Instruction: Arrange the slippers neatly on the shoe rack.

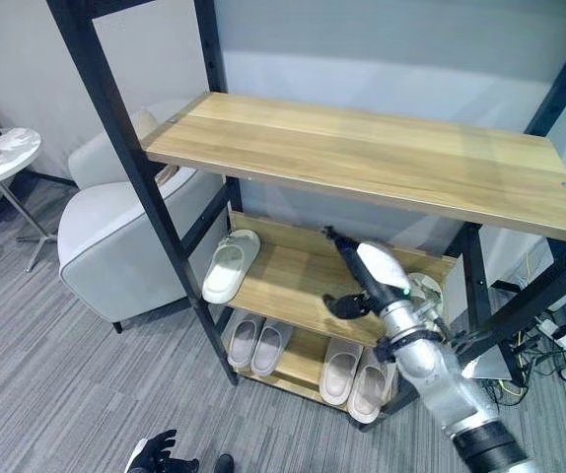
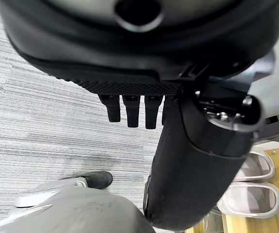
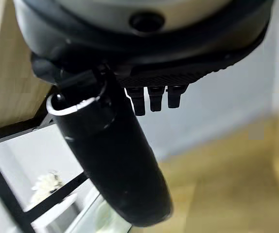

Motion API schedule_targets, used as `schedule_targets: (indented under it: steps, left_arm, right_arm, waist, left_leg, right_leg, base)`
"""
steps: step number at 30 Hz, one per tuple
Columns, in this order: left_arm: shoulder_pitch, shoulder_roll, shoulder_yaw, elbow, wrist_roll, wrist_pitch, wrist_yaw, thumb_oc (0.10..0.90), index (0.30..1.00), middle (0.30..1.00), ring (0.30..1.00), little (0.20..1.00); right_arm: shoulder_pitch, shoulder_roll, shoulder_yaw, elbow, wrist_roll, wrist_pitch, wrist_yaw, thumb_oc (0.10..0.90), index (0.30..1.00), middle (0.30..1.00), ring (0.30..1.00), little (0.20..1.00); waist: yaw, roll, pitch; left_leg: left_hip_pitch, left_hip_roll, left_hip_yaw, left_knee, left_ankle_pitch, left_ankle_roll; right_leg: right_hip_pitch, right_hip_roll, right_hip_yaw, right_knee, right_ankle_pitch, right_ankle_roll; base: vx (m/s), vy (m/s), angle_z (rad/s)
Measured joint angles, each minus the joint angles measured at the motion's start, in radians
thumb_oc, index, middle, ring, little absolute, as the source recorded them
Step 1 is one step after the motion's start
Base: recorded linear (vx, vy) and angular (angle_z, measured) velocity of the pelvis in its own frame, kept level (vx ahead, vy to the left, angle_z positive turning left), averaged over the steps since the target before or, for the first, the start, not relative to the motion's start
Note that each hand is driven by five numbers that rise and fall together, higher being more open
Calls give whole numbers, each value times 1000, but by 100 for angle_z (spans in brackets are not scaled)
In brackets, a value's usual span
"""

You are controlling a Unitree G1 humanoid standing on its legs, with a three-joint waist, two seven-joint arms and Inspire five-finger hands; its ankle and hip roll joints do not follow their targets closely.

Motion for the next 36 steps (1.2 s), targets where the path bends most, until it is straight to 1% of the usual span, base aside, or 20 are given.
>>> schedule_targets:
  steps: [1, 2, 5, 6, 10, 16, 20, 23, 27, 32, 36]
  left_arm:
    - [-2, 3, 0, -2, 1, 0, -3, 800, 900, 900, 900, 900]
    - [-6, 7, -2, -2, 9, 0, -14, 800, 900, 900, 900, 900]
    - [-6, 18, -5, -1, 11, -1, -17, 800, 900, 900, 900, 900]
    - [-11, 22, -8, -1, 11, 0, -20, 800, 900, 900, 900, 900]
    - [-20, 25, -9, 2, 23, 0, -30, 800, 900, 900, 900, 900]
    - [-25, 26, -13, 1, 30, 0, -38, 800, 900, 900, 900, 900]
    - [-28, 33, -13, 2, 30, 0, -40, 800, 900, 900, 900, 900]
    - [-32, 35, -18, 1, 30, 0, -54, 800, 900, 900, 900, 900]
    - [-35, 38, -19, 2, 28, -2, -60, 800, 900, 900, 900, 900]
    - [-42, 41, -20, 2, 27, -2, -60, 800, 900, 900, 900, 900]
    - [-53, 45, -26, 4, 28, -1, -63, 800, 900, 900, 900, 900]
  right_arm:
    - [-7, -8, 3, 6, -31, -1, -8, 800, 900, 900, 900, 900]
    - [-37, -35, 15, 40, -99, 0, -11, 800, 900, 900, 900, 900]
    - [-80, -44, 30, 99, -171, 17, -13, 800, 900, 900, 900, 900]
    - [-106, -58, 50, 130, -216, 27, -12, 800, 900, 900, 900, 900]
    - [-161, -94, 100, 184, -283, 46, -8, 800, 900, 900, 900, 900]
    - [-224, -178, 179, 204, -322, 40, 33, 800, 900, 900, 900, 900]
    - [-293, -219, 227, 254, -322, 41, 58, 800, 900, 900, 900, 900]
    - [-351, -257, 310, 324, -324, 36, 73, 800, 900, 900, 900, 900]
    - [-363, -262, 349, 371, -350, 38, 88, 800, 900, 900, 900, 900]
    - [-363, -262, 355, 394, -350, 39, 103, 800, 900, 900, 900, 900]
    - [-363, -260, 357, 430, -352, 39, 106, 800, 900, 900, 900, 900]
  waist:
    - [0, -5, 1]
    - [3, -11, 2]
    - [4, -28, 2]
    - [4, -33, 1]
    - [5, -39, 3]
    - [3, -43, 5]
    - [2, -54, 11]
    - [3, -64, 14]
    - [8, -72, 19]
    - [9, -74, 20]
    - [12, -83, 27]
  left_leg:
    - [0, 0, 0, 0, 0, 0]
    - [1, 0, 0, 0, 1, 1]
    - [0, 0, 0, 0, 1, 1]
    - [-3, 0, 1, 0, 1, 2]
    - [-5, -2, 2, 0, 2, 3]
    - [-4, -1, 9, 0, 1, 3]
    - [-4, -1, 17, 0, 0, 5]
    - [-7, -1, 23, 0, -1, 5]
    - [-17, -1, 24, 0, -1, 6]
    - [-42, -2, 24, 0, 1, 7]
    - [-46, -4, 24, 0, 1, 7]
  right_leg:
    - [0, 0, 0, 0, 0, 0]
    - [0, 0, 0, 0, 1, 2]
    - [-1, 0, 1, -1, -2, 5]
    - [-4, -1, 2, -3, -4, 9]
    - [-6, -2, 4, -3, -5, 11]
    - [-9, -2, 12, 0, 3, 5]
    - [-14, -2, 21, 0, 4, 6]
    - [-21, -3, 27, 0, 7, 6]
    - [-31, -3, 28, 0, 8, 7]
    - [-57, -3, 28, 0, 13, 6]
    - [-61, -6, 27, 0, 13, 6]
  base:
    - [15, 36, -1]
    - [15, 34, 0]
    - [0, 0, 0]
    - [0, 0, 0]
    - [0, 0, 0]
    - [8, 5, -2]
    - [9, 17, -6]
    - [-6, 5, -6]
    - [-3, 1, -1]
    - [0, 0, 0]
    - [-28, -1, 0]
